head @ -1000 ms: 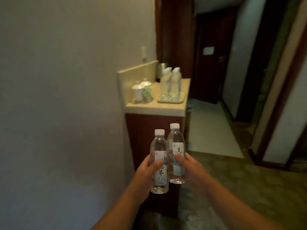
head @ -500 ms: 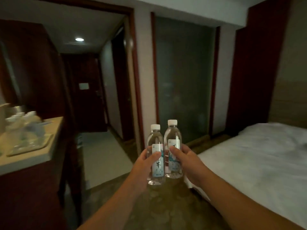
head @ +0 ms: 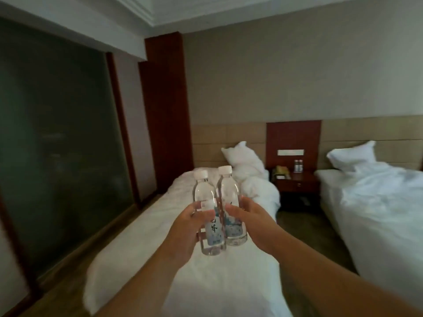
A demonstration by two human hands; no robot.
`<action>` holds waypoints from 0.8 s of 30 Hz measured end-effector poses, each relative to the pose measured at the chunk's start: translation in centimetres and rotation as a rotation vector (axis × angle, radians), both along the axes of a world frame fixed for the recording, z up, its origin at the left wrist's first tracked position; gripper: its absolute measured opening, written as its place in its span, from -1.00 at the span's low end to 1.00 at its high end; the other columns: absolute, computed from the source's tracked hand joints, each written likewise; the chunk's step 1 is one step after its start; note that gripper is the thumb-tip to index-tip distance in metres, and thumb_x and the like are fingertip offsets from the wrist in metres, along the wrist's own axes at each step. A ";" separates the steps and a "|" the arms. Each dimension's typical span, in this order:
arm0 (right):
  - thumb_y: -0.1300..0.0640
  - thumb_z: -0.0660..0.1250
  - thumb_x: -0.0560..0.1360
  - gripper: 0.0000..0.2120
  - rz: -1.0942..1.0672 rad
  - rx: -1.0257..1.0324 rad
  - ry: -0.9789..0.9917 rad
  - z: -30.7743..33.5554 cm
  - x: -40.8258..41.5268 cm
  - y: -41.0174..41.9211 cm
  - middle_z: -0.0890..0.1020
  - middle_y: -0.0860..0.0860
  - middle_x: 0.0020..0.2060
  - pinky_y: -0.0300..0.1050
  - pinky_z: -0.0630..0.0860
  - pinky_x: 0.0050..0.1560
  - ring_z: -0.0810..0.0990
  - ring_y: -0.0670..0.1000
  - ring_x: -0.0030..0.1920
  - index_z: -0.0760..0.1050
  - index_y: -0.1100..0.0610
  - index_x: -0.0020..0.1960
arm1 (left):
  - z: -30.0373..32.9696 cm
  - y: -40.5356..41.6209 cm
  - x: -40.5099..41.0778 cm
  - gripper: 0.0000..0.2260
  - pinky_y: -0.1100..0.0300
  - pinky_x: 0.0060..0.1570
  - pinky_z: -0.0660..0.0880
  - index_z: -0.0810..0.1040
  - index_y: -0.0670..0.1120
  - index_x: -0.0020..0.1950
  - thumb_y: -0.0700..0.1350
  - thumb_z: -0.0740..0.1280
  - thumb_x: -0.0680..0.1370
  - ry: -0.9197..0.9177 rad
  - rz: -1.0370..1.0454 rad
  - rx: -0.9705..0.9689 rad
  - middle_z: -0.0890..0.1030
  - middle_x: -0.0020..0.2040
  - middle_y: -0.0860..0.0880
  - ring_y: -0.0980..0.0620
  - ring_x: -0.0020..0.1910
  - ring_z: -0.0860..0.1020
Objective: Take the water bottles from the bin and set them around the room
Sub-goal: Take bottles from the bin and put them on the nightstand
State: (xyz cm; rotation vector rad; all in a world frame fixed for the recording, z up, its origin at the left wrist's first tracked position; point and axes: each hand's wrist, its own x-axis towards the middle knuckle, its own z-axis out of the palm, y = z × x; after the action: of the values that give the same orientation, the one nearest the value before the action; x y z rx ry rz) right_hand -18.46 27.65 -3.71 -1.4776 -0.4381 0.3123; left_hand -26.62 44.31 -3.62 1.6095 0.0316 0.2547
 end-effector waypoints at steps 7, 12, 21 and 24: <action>-0.09 0.45 0.48 -0.70 -0.327 -0.058 -0.040 -0.4 10.9 -13.9 0.72 -0.06 0.07 0.18 0.57 0.24 0.69 0.06 0.13 0.58 -0.09 0.19 | -1.0 -12.3 16.9 -0.67 0.03 0.04 0.60 0.60 0.10 0.19 0.09 0.44 0.44 -0.003 -0.273 0.010 0.72 0.06 0.02 0.01 0.05 0.70; 0.07 0.46 0.51 -0.78 -0.482 -0.068 -0.055 -0.3 21.4 -20.6 0.75 0.02 -0.02 0.23 0.60 0.18 0.73 0.10 0.04 0.61 0.02 0.15 | -0.4 -18.1 28.7 -0.50 -0.01 0.19 0.58 0.57 0.11 0.22 0.22 0.49 0.32 -0.010 -0.377 0.031 0.69 0.12 0.09 0.01 0.12 0.67; -0.03 0.50 0.45 -0.84 -0.588 -0.157 -0.117 2.0 42.1 -25.4 0.75 -0.14 -0.08 -0.16 0.56 -0.12 0.73 -0.14 -0.10 0.65 -0.13 0.03 | 2.4 -22.2 51.9 -0.40 0.31 -0.15 0.46 0.53 0.19 0.24 0.31 0.49 0.24 -0.018 -0.410 0.044 0.64 0.15 0.19 0.19 0.10 0.59; -0.01 0.51 0.43 -0.86 -0.617 -0.153 -0.104 1.6 48.4 -26.7 0.75 -0.14 -0.09 -0.16 0.54 -0.13 0.72 -0.17 -0.12 0.66 -0.18 -0.03 | 2.0 -23.1 59.0 -0.42 0.28 -0.12 0.43 0.56 0.18 0.22 0.29 0.50 0.24 0.003 -0.385 0.037 0.66 0.07 0.24 0.22 0.08 0.57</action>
State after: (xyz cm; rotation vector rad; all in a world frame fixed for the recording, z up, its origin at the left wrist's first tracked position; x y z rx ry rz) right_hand 29.98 0.98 -2.10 -1.7038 -0.0254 -0.2269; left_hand 32.42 21.17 -1.64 1.6172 -0.2804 -0.0461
